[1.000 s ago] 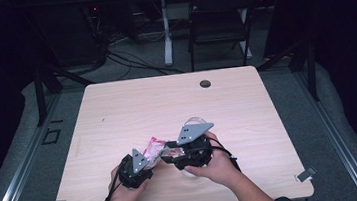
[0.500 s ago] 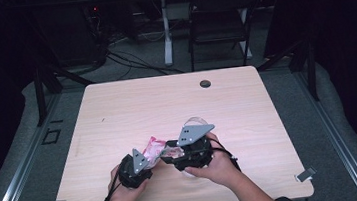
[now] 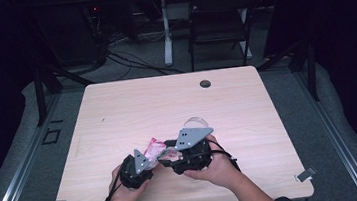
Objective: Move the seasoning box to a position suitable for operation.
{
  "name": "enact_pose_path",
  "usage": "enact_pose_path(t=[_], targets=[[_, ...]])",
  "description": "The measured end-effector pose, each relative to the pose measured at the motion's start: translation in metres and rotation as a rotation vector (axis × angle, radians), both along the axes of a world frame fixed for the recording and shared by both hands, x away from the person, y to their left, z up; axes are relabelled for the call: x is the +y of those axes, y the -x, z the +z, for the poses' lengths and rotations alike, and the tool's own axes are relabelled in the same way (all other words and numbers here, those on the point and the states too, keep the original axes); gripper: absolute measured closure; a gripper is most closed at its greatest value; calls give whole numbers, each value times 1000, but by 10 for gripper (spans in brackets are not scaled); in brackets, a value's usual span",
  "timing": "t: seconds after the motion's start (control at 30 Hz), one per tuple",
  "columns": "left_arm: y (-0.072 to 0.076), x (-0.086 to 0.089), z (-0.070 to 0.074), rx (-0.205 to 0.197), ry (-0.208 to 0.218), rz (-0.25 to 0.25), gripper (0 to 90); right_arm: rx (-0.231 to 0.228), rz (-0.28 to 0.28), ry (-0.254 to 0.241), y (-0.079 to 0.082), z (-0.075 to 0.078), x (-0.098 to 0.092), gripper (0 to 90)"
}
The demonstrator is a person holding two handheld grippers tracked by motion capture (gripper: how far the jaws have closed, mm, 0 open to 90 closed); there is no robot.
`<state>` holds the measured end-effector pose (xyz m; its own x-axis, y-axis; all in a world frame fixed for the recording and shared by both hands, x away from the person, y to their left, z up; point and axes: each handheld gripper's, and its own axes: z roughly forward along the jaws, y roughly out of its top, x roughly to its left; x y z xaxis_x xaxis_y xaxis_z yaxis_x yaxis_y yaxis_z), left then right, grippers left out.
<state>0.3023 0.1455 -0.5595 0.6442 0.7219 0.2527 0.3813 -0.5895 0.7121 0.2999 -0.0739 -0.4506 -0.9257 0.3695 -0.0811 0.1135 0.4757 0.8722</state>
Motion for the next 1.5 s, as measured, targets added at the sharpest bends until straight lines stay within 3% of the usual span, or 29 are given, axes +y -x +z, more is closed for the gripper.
enact_pose_path(t=[0.33,0.5,0.73,0.8,1.03,1.2,1.5], targets=[[4,0,7,-59,-15,-5,587,22,6,34,-4,-8,3,420],[3,4,9,-84,-22,19,588,3,1,17,-3,-2,-2,420],[3,8,11,-108,-61,35,589,-44,34,17,4,7,-3,416],[3,7,12,-133,-81,32,589,-55,43,27,6,7,-1,412],[3,7,11,-127,-93,30,589,-89,45,56,9,7,2,412],[2,8,10,-125,-94,32,590,-103,57,45,12,10,2,414],[5,6,13,-138,-73,17,590,-78,74,79,10,1,7,441]])
